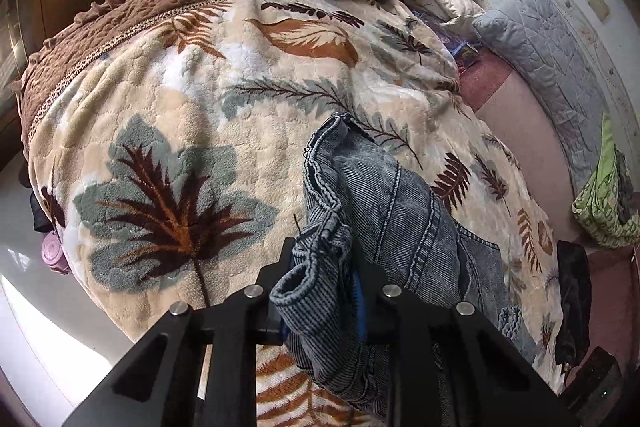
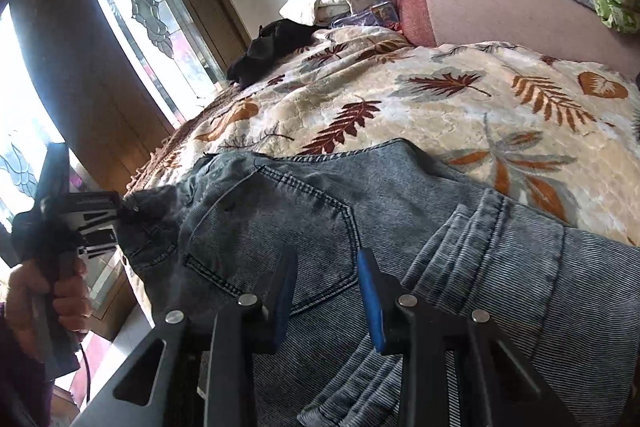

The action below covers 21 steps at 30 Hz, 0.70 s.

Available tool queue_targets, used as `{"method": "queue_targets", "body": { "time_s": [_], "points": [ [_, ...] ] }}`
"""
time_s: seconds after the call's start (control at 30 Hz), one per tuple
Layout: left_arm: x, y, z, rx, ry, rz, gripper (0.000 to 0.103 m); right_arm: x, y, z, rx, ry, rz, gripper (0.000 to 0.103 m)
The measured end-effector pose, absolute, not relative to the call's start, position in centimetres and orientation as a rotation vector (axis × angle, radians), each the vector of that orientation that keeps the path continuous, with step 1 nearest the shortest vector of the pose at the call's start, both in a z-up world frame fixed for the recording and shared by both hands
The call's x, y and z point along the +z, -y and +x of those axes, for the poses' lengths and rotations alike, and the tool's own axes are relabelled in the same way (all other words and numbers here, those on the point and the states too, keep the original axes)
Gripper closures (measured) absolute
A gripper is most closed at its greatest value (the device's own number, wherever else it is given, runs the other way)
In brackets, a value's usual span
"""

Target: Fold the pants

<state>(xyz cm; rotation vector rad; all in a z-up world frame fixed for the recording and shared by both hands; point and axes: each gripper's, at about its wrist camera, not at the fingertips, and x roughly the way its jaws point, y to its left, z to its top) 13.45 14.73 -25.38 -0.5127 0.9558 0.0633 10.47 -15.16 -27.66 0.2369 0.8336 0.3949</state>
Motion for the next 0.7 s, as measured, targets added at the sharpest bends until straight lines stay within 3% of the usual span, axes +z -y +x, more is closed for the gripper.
{"method": "queue_targets", "body": {
  "time_s": [0.03,0.07,0.4,0.7],
  "points": [
    [-24.7,-14.3,13.2,0.05,-0.94,-0.488,0.079,-28.4,14.5,10.9,0.39,-0.861,0.217,0.079],
    [-24.0,-13.7,12.9,0.034,-0.922,-0.465,0.079,-29.2,14.0,11.3,0.388,-0.899,0.207,0.081],
    [-17.3,-5.9,10.8,-0.125,-0.8,-0.277,0.08,-31.0,14.3,11.1,0.386,-0.927,0.216,0.081],
    [-15.8,0.6,9.3,-0.228,-0.804,-0.203,0.08,-31.4,15.5,11.1,0.406,-0.928,0.323,0.081]
  ]
}}
